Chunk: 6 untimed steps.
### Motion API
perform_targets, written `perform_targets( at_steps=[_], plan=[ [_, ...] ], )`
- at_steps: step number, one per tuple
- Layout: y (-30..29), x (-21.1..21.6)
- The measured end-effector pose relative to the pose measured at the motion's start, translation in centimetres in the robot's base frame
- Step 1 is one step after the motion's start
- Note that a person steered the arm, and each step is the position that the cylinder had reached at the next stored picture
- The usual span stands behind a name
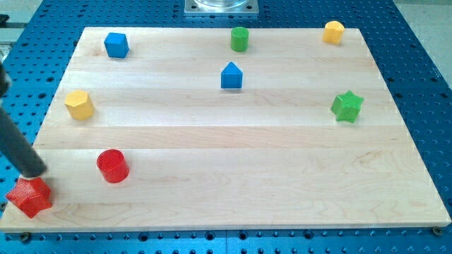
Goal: Place the red star diagonal to the green star
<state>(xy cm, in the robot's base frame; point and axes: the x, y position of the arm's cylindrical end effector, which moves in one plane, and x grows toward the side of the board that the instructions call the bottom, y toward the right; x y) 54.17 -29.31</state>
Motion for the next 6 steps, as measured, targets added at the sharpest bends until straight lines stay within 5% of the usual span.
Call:
perform_targets(
  at_steps=[3,6],
  plan=[
    [3.4,5.7],
    [30.4,4.9]
  ],
)
